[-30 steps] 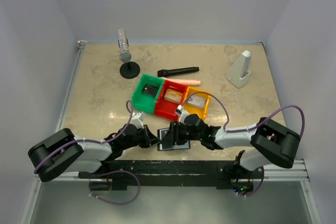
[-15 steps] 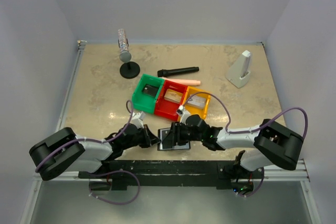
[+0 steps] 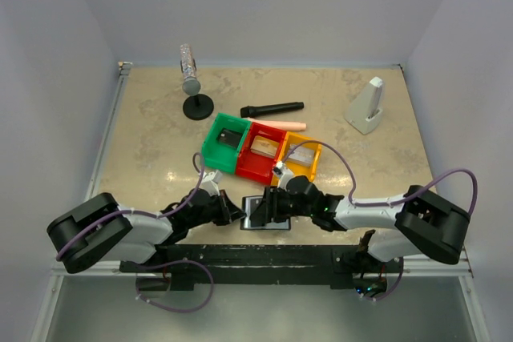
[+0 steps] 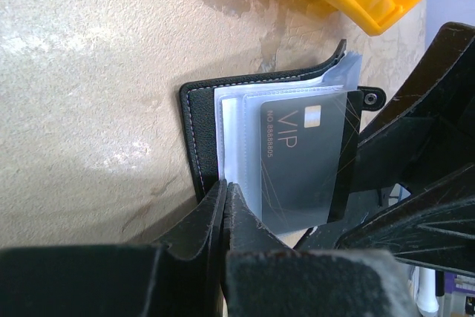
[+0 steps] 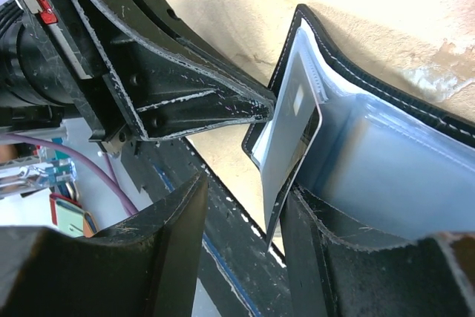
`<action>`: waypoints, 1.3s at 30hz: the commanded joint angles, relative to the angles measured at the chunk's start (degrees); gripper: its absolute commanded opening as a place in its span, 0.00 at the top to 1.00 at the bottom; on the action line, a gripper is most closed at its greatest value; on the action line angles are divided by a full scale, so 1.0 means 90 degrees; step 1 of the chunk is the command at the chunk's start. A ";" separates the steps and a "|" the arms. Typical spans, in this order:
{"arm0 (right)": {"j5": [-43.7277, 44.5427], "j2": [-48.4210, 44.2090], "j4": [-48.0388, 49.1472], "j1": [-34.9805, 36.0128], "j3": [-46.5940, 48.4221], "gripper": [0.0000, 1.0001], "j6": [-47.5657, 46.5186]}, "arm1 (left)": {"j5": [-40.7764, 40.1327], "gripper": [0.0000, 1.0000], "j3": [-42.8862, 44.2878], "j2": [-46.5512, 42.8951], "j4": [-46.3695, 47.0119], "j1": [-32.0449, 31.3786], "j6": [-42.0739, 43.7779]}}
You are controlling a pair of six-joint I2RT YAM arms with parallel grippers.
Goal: Take the credit cards out of the card holder
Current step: Remove the credit card from the card holder.
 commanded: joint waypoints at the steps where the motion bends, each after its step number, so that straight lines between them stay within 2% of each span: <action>1: 0.0112 -0.0241 0.0150 0.0043 -0.0039 0.53 -0.0096 | -0.0313 1.00 -0.0104 0.0162 -0.0387 -0.0018 0.0032; 31: 0.0522 -0.0818 -0.0260 0.0043 -0.0323 0.59 -0.0096 | -0.0313 1.00 -0.0231 0.0035 -0.0319 -0.0018 -0.0007; 39: 0.0580 -0.0847 -0.0309 0.0033 -0.0342 0.76 -0.0067 | -0.0274 1.00 -0.0251 -0.0092 -0.0309 -0.0018 -0.0026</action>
